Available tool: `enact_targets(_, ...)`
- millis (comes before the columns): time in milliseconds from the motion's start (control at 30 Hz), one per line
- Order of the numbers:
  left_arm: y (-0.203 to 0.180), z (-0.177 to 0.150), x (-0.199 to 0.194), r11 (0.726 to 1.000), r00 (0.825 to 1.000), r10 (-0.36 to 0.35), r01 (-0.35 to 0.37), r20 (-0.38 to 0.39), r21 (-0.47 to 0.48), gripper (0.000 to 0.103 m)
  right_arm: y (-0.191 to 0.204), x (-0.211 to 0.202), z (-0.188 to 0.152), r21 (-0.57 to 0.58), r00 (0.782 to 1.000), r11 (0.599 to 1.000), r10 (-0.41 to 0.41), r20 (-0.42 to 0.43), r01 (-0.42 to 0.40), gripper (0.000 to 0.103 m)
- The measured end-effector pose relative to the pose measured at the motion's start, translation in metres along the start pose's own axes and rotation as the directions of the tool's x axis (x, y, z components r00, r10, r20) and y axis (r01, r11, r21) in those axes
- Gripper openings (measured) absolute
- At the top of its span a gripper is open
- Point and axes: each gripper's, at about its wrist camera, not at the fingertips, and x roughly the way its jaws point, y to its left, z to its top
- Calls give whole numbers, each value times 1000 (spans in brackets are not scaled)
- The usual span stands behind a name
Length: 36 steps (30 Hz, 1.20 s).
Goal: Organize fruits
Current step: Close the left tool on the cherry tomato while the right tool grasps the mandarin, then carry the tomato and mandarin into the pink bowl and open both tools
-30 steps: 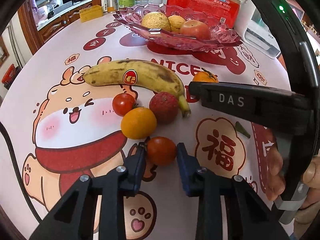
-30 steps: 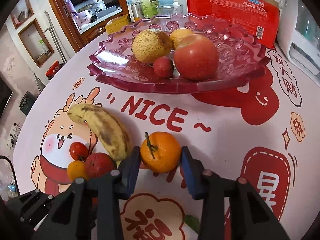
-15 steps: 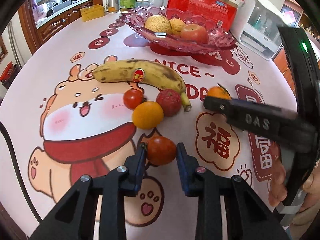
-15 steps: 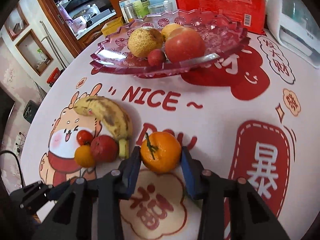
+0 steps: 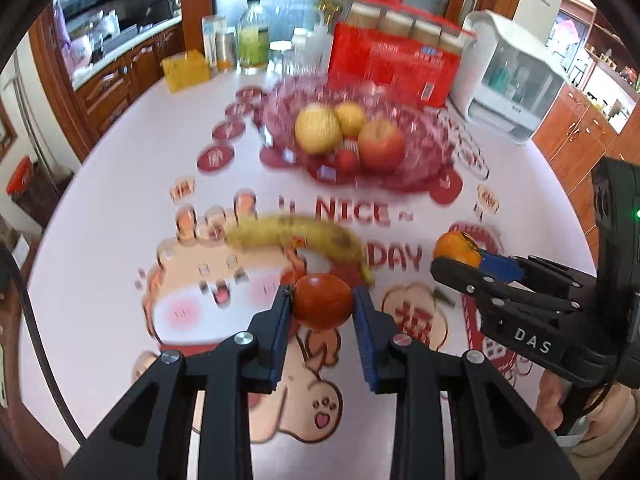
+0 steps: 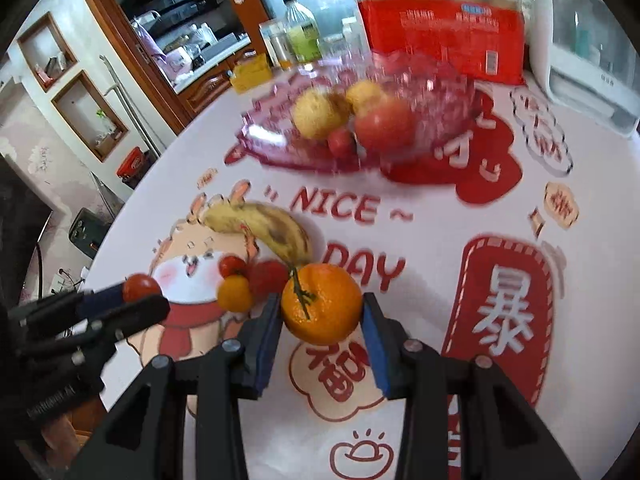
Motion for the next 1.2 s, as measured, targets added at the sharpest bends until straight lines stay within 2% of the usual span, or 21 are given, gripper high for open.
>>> enact_targets(167, -1, 50, -25, 999, 1000, 2, -4, 26, 53, 29, 2, -32, 43, -16, 998, 1000, -7, 56, 8, 39)
enact_targets(367, -2, 119, -50, 993, 997, 28, -36, 68, 112, 29, 3, -76, 112, -47, 989, 998, -38, 141, 45, 39)
enact_targets(500, -3, 163, -56, 986, 992, 60, -76, 109, 149, 29, 0, -98, 162, -52, 979, 996, -66, 193, 78, 39)
enact_targets(633, -1, 202, -47, 982, 991, 69, -88, 118, 165, 29, -8, -100, 197, -34, 973, 994, -91, 210, 101, 39)
enact_targets(833, 5, 248, 2, 987, 997, 24, -36, 76, 160, 29, -31, -65, 227, 23, 979, 993, -119, 163, 117, 40)
enact_targets(1033, 11, 259, 69, 985, 999, 22, -27, 33, 172, 29, -52, -3, 228, 79, 986, 986, -150, 75, 144, 40)
enact_targets(1200, 18, 263, 129, 992, 999, -4, 10, -45, 128, 29, -64, 46, 218, 103, 988, 982, -157, -4, 157, 40)
